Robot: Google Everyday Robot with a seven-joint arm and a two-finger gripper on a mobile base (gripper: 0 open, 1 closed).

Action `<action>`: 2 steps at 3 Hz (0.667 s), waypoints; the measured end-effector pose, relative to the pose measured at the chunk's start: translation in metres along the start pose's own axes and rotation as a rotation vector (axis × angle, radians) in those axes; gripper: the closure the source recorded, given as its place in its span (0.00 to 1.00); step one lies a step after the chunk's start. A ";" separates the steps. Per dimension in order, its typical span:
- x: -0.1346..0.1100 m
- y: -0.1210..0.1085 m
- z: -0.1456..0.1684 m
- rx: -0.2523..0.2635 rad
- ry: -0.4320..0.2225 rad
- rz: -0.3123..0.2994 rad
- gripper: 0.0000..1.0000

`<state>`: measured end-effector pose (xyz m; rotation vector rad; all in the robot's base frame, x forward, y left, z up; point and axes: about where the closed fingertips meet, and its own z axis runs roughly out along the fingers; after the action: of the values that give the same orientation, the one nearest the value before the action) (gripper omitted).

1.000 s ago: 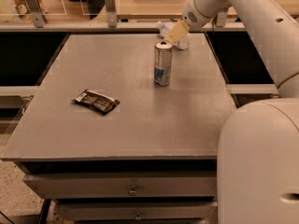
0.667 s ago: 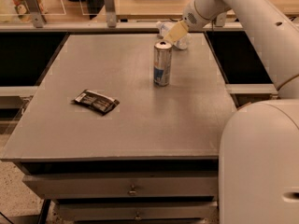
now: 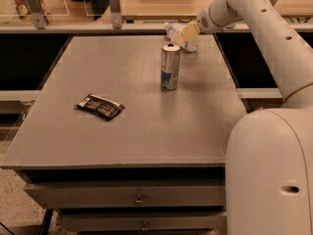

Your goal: Pick blue plastic bottle

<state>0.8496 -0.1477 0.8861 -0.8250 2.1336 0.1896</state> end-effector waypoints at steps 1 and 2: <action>0.010 -0.021 0.013 0.016 -0.040 0.097 0.00; 0.010 -0.032 0.027 0.018 -0.094 0.151 0.00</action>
Offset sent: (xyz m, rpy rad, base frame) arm 0.0551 -0.0318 -0.0204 0.2301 -0.0637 -0.1380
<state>0.8825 -0.1669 0.8650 -0.6327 2.1056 0.2817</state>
